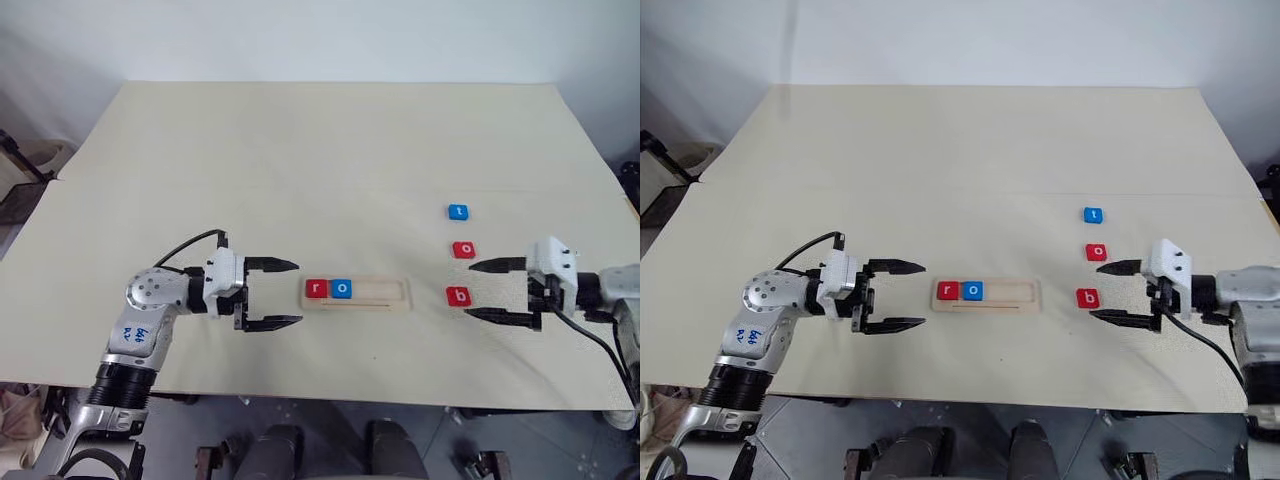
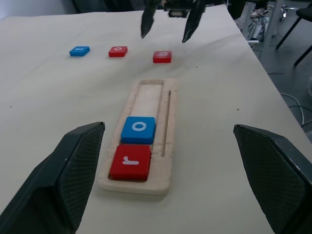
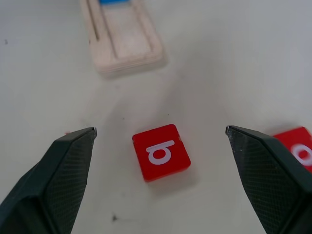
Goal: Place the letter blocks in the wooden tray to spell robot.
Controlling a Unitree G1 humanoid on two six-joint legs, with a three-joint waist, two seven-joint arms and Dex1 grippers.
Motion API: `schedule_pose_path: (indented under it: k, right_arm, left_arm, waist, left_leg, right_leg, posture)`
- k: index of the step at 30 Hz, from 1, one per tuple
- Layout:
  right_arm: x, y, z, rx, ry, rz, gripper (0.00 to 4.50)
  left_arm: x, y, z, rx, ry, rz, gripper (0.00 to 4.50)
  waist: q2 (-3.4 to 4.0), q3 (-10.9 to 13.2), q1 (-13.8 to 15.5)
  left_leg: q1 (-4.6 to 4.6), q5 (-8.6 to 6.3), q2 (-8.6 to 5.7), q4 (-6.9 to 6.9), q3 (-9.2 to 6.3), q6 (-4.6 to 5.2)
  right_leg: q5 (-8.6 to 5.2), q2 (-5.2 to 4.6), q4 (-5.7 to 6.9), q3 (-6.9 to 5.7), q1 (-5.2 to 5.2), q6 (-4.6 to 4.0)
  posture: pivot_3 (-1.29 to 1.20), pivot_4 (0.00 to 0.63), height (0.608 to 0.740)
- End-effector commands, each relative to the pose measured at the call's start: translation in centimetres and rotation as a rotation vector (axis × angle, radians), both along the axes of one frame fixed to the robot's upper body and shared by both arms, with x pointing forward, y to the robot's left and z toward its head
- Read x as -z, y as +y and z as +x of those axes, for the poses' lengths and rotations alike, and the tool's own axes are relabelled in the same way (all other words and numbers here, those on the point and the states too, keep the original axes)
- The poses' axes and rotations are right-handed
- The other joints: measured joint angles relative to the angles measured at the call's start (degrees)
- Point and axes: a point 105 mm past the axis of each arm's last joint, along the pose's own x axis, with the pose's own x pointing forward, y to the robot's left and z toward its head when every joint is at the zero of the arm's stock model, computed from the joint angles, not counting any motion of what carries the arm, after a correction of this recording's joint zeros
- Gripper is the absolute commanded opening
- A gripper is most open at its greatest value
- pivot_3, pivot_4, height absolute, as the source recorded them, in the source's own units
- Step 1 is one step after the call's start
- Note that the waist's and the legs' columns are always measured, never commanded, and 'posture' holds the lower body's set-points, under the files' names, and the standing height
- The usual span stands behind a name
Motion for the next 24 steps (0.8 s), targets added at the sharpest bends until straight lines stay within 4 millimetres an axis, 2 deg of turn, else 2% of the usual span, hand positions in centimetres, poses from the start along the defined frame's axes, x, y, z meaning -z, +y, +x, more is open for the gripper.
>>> schedule_pose_path:
  k: [1, 8, 13, 16, 23, 24]
  right_arm:
    - [0.3, 0.2, 0.8, -0.031, 0.012, -0.033, 4.45]
    - [1.2, 0.5, 1.2, -0.1, 0.053, -0.074, 4.45]
    - [1.7, 0.1, 1.2, -0.117, 0.069, -0.134, 4.45]
    - [1.7, 0.1, 1.5, -0.107, 0.056, -0.129, 3.86]
    - [1.6, 0.3, 1.6, -0.118, 0.062, -0.131, 1.58]
    - [1.4, 0.4, 1.7, -0.119, 0.056, -0.123, 1.47]
  left_arm:
    - [-1.1, -0.7, -0.7, 0.043, -0.028, -0.032, 4.5]
    - [-1.1, -0.9, -1.4, 0.065, -0.023, -0.032, 4.5]
    - [-1.2, -0.9, -1.3, 0.047, -0.03, -0.037, 4.5]
    - [-1.2, -0.8, -1.2, 0.039, -0.031, -0.04, 4.5]
    - [-1.2, -0.8, -1.1, 0.026, -0.033, -0.047, 4.5]
    - [-1.2, -0.8, -1.1, 0.024, -0.032, -0.047, 4.5]
  waist:
    - [0.0, 0.0, -0.03]
    - [0.01, 0.0, -0.1]
    - [0.01, 0.0, -0.16]
    - [0.01, 0.0, -0.14]
    - [0.01, 0.0, -0.16]
    - [0.01, 0.0, -0.15]
  left_leg:
    - [0.0, 0.0, 0.01, 0.01, -0.01, 0.0]
    - [-0.03, -0.01, 0.02, 0.02, -0.02, -0.01]
    - [-0.03, -0.01, 0.05, 0.02, -0.02, -0.02]
    - [-0.03, -0.01, 0.04, 0.03, -0.02, -0.03]
    - [-0.03, -0.01, 0.04, 0.05, -0.02, -0.03]
    - [-0.02, -0.01, 0.04, 0.06, -0.02, -0.03]
  right_leg:
    - [0.0, 0.01, 0.0, -0.01, 0.0, 0.0]
    - [0.0, 0.01, 0.0, -0.03, -0.02, 0.0]
    - [0.0, 0.03, 0.02, -0.03, -0.04, -0.01]
    - [0.0, 0.03, 0.01, -0.03, -0.04, -0.01]
    - [0.0, 0.03, 0.02, -0.03, -0.03, -0.01]
    - [0.0, 0.03, 0.02, -0.03, -0.03, -0.01]
  posture:
    - [0.0, 0.15, 0.74]
    - [0.0, 0.15, 0.74]
    - [0.0, 0.15, 0.74]
    - [0.0, 0.15, 0.74]
    - [0.0, 0.15, 0.74]
    - [0.0, 0.15, 0.74]
